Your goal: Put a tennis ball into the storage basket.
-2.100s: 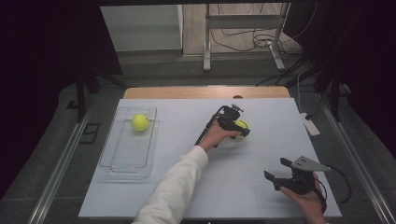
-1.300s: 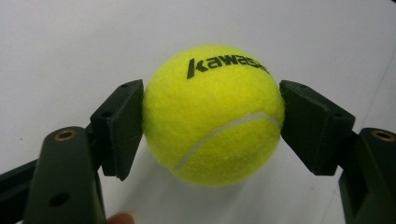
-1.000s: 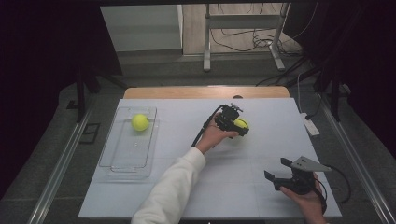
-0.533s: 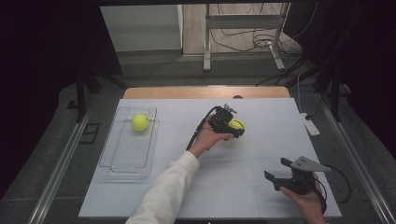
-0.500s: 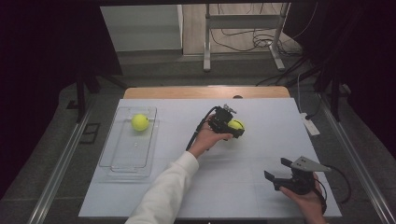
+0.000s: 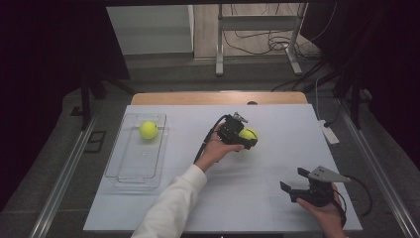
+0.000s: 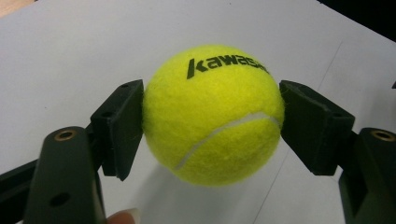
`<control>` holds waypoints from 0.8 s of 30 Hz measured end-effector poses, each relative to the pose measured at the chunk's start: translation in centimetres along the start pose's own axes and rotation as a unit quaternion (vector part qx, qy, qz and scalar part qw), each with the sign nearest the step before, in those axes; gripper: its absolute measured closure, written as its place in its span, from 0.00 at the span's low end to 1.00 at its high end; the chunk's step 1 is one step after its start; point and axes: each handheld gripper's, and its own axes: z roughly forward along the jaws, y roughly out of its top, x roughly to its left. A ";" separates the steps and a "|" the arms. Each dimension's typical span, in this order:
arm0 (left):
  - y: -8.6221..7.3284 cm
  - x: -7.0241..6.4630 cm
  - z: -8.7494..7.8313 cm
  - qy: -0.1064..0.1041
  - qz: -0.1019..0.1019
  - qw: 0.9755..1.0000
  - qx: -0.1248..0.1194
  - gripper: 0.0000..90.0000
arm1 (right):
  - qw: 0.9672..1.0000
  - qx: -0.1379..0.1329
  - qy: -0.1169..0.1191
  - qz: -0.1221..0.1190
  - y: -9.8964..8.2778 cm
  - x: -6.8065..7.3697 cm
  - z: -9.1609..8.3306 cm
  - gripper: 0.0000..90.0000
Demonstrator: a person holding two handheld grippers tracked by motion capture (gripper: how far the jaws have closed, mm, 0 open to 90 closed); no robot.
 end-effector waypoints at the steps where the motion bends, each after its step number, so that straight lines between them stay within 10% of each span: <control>1: 0.0 0.0 0.0 0.000 0.001 1.000 0.000 0.30 | 1.000 0.000 0.000 -0.001 0.0 0.0 0.0 0.14; 24: -0.7 -0.7 -2.2 -0.004 0.011 1.000 -0.018 0.31 | 1.000 0.000 -0.001 -0.002 0.0 0.0 0.1 0.14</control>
